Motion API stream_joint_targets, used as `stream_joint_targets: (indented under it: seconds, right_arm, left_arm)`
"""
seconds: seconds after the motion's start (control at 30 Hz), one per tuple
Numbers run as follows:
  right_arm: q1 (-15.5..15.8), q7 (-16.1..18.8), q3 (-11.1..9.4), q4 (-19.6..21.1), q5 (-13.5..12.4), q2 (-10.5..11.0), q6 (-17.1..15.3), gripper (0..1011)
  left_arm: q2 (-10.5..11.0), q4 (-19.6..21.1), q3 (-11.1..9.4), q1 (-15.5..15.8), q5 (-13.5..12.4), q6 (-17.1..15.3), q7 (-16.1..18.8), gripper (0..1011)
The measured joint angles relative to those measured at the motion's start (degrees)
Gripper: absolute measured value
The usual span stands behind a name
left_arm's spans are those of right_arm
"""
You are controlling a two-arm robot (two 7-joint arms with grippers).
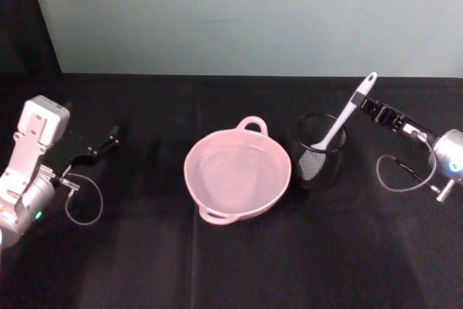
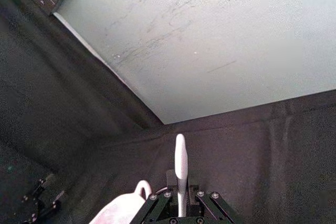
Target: Use the one hand to pick up the spoon and stir the clear water in the bowl.
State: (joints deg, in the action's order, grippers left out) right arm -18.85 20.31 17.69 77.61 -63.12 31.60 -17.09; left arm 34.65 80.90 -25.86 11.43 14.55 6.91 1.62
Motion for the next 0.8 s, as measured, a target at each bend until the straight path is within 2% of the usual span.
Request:
stream_joint_targets:
  seconds: [0.03, 0.17, 0.3, 0.43, 0.53, 0.63, 0.73, 0.8]
  right_arm:
    - [0.0, 0.0, 0.0, 0.0, 0.0, 0.0, 0.0, 109]
    - [0.1, 0.0, 0.2, 0.4, 0.2, 0.3, 0.4, 109]
    - [0.9, 0.3, 1.0, 4.0, 2.7, 2.9, 2.9, 109]
    - [1.8, -0.6, 1.2, 9.9, 6.2, 6.7, 4.8, 109]
    - [2.1, -1.1, 0.9, 13.0, 7.7, 8.6, 5.1, 109]
    - [2.1, -1.3, 0.1, 18.4, 9.9, 11.9, 4.8, 109]
    - [1.5, -0.9, -0.6, 22.2, 10.8, 13.8, 4.2, 109]
    - [0.8, -0.5, -0.7, 23.6, 11.1, 14.4, 3.8, 109]
  left_arm:
    - [0.0, 0.0, 0.0, 0.0, 0.0, 0.0, 0.0, 1011]
    - [0.0, 0.0, 0.0, 0.0, 0.0, 0.0, 0.0, 1011]
    - [0.0, 0.0, 0.0, 0.0, 0.0, 0.0, 0.0, 1011]
    - [0.0, 0.0, 0.0, 0.0, 0.0, 0.0, 0.0, 1011]
    - [0.0, 0.0, 0.0, 0.0, 0.0, 0.0, 0.0, 1011]
    - [0.0, 0.0, 0.0, 0.0, 0.0, 0.0, 0.0, 1011]
    - [0.0, 0.0, 0.0, 0.0, 0.0, 0.0, 0.0, 1011]
    - [0.0, 0.0, 0.0, 0.0, 0.0, 0.0, 0.0, 1011]
